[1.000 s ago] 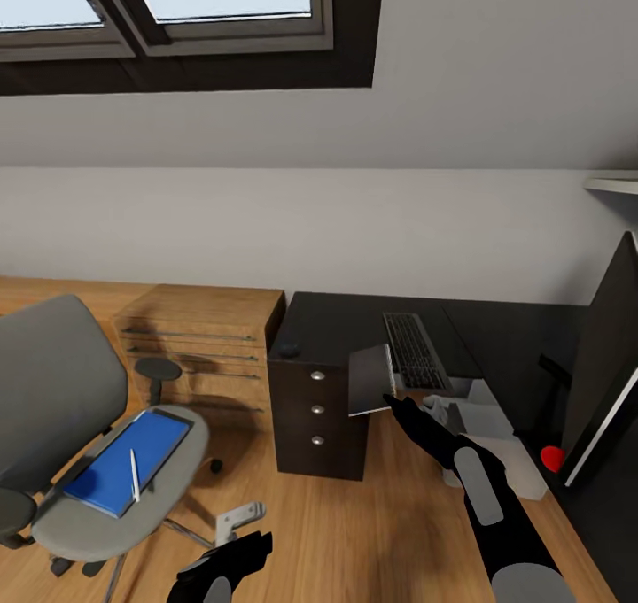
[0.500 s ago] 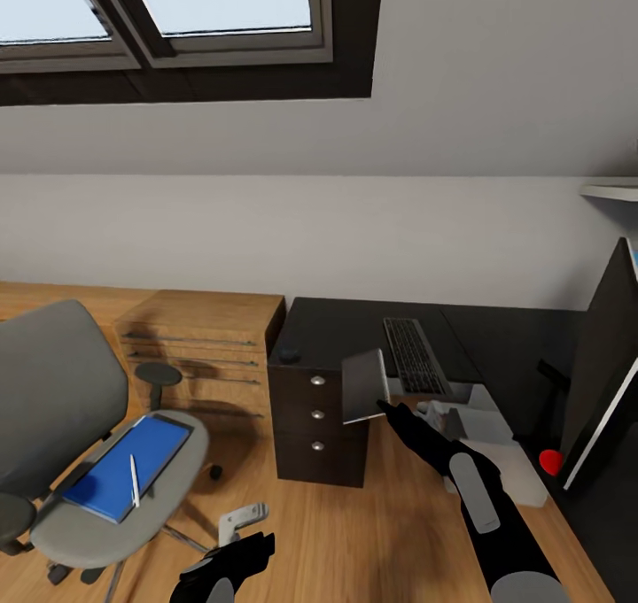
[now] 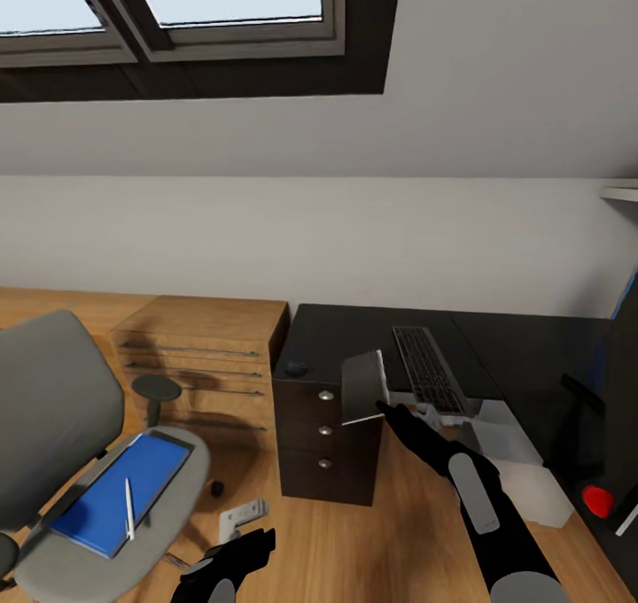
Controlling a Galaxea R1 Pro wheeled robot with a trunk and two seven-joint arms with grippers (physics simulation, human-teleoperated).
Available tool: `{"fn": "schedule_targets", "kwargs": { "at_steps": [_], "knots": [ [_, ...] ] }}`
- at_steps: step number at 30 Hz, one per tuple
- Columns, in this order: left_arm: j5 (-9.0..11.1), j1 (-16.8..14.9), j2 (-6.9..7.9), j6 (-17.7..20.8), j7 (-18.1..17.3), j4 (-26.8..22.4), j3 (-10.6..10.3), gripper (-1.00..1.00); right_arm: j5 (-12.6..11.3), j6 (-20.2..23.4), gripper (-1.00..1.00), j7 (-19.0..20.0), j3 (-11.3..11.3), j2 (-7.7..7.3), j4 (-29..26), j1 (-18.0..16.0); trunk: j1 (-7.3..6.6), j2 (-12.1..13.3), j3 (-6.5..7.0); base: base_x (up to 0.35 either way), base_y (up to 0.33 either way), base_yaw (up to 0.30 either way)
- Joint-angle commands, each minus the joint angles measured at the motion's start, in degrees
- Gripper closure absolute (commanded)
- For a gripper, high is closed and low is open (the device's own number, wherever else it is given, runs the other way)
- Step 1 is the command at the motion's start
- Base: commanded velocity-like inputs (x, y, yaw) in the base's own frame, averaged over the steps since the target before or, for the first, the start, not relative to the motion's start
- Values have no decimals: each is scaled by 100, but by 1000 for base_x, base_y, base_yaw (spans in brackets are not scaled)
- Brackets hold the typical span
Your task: In the bedroom, organize the workspace by keeping the computer under the desk, ensuring the monitor is on the desk, placing the keyboard on the desk next to the monitor, placing the mouse on the desk next to the keyboard, moving the folder from the swivel chair onto the desk next to the mouse, stacking the notebook on top of the folder with the pen on top of the notebook, and positioning the swivel chair next to the desk.
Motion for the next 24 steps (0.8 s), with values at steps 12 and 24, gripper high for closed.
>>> {"fn": "schedule_targets", "kwargs": {
  "at_steps": [12,24],
  "knots": [
    [61,-4,7,-17,56,-11,-77,-100,-558,21,100,-50,-5,421,-11,4,1,-4,-6,14,5,0],
    [60,-4,10,-17,56,-40,-80,-100,-2640,11,100,-538,-21,418,126,4,1,-4,-6,0,0,0]
  ]
}}
